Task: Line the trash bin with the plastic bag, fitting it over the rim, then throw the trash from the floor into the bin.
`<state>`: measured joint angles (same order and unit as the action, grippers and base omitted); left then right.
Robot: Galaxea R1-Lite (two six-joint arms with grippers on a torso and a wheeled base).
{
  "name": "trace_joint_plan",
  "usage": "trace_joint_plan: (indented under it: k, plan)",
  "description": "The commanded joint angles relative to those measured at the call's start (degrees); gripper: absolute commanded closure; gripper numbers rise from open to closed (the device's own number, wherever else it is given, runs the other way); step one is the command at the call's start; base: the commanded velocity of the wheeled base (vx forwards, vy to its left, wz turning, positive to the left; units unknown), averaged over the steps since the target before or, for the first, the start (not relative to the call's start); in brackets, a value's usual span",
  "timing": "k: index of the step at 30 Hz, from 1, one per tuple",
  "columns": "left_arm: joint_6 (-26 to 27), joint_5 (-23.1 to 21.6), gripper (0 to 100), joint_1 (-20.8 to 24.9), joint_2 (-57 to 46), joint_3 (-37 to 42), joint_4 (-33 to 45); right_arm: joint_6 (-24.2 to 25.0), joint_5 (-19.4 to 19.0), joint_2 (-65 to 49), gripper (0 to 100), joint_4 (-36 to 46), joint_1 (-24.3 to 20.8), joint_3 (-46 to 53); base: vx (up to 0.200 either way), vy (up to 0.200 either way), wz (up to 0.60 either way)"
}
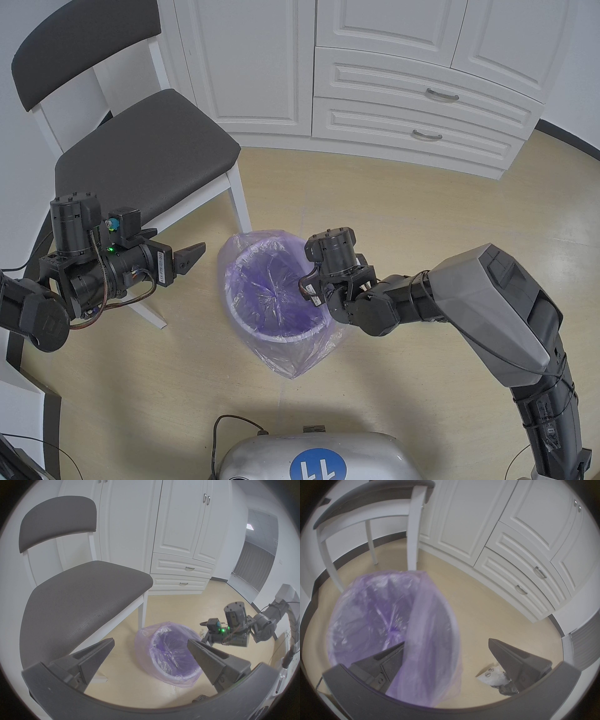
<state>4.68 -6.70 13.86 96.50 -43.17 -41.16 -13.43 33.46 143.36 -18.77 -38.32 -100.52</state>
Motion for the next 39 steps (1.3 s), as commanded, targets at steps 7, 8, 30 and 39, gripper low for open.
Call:
trace_joint_plan:
  k: [7,8,30,39]
  plan:
    - [0.1,-0.3,0,0.5,-0.6,0.8,0.0,-1.2,0.0,0.9,0,2.8,4.7,-9.7,0.000,0.000,0.00]
    - [0.1,-0.3,0,0.5,-0.5,0.8,-0.1,-1.2,0.0,0.9,0,2.9,5.2,-10.0,0.000,0.000,0.00]
    - [0.1,-0.3,0,0.5,0.8,0.4,0.0,-1.6,-0.6,5.3,0,3.0,10.7,-14.1,0.000,0.000,0.00]
    - [0.2,-0.5,0,0.5,1.1,0.5,0.0,4.3,-1.6,7.3,0,4.5,9.7,-14.1,0.000,0.000,0.00]
